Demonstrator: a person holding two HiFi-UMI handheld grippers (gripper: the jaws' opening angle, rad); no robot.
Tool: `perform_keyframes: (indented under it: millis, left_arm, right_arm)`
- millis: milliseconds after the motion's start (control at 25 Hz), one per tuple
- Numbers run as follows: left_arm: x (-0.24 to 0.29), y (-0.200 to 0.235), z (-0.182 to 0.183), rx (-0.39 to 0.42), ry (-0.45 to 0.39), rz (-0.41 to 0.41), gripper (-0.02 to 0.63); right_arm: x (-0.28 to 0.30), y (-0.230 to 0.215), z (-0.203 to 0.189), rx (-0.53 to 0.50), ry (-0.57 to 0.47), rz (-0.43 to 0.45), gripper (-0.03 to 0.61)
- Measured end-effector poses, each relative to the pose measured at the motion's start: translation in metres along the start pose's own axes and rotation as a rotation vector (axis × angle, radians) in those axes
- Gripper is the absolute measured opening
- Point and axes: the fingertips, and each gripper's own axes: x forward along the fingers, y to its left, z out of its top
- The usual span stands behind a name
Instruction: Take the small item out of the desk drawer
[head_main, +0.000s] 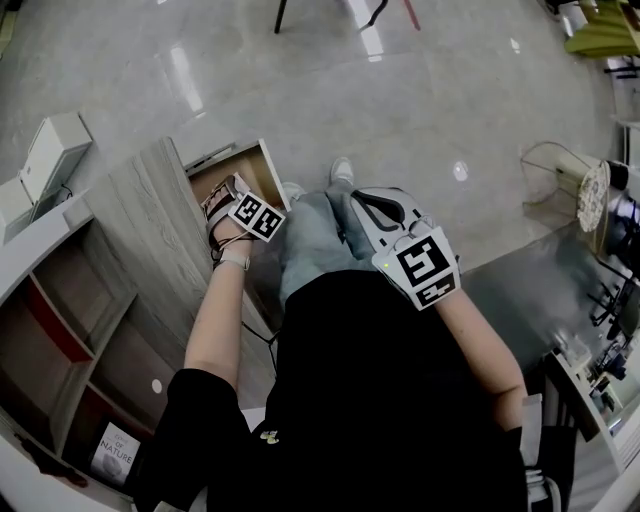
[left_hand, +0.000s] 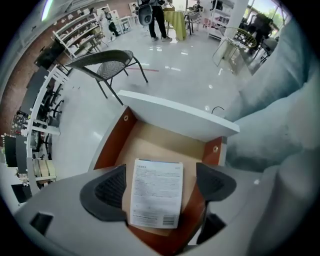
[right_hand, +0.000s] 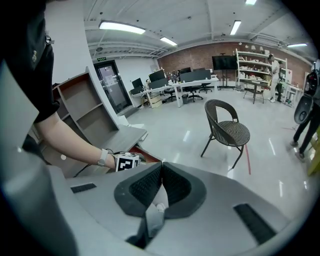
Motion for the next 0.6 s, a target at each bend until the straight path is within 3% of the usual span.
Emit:
perform_keyframes:
  millis: [320,600]
  left_arm:
    - [0.028,0.010,-0.006,0.065,0.084,0.051,0.448]
    - [0.046,0.008,-0.013,0.036,0.151,-0.022,0.446]
  right_arm:
    - [-0.005,-0.011,-0.011,0.018,0.024,-0.036,-0.005]
    - [-0.006,-0.016,-0.015,0.023,0.033,-0.044,-0.005]
